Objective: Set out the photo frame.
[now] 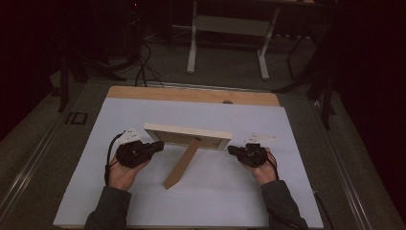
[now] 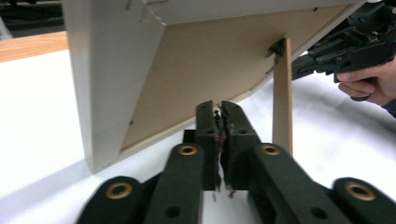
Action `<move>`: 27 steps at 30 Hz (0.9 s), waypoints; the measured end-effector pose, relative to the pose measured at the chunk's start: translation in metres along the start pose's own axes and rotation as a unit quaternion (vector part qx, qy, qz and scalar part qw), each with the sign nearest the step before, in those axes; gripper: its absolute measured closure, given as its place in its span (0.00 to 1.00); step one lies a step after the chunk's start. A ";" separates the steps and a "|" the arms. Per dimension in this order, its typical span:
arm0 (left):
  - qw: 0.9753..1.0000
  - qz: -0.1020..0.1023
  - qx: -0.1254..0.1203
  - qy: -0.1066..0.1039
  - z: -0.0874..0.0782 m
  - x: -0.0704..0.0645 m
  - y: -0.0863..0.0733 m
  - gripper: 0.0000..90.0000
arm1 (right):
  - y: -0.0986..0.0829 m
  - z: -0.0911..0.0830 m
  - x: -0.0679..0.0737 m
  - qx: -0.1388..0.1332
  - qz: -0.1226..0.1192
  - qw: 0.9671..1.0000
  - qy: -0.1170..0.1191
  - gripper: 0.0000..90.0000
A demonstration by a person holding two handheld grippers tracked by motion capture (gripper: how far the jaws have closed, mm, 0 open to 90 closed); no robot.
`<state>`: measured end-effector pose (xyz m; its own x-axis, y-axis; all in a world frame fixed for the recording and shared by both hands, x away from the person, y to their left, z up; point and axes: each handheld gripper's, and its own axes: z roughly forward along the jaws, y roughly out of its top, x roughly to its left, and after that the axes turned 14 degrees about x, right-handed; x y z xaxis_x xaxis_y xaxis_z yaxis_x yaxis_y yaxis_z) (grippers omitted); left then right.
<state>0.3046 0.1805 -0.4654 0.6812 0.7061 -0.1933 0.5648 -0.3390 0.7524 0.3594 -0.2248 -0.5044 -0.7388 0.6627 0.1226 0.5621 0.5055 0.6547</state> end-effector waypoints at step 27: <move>1.000 -0.010 -0.015 0.018 0.002 0.004 0.006 1.00 | 0.008 -0.002 -0.018 -0.019 0.045 0.998 -0.039 1.00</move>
<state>0.3115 0.1797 -0.4628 0.6522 0.7348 -0.1862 0.5633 -0.3054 0.7677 0.3766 -0.2339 -0.4996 -0.6543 0.7459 0.1245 0.6087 0.4218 0.6720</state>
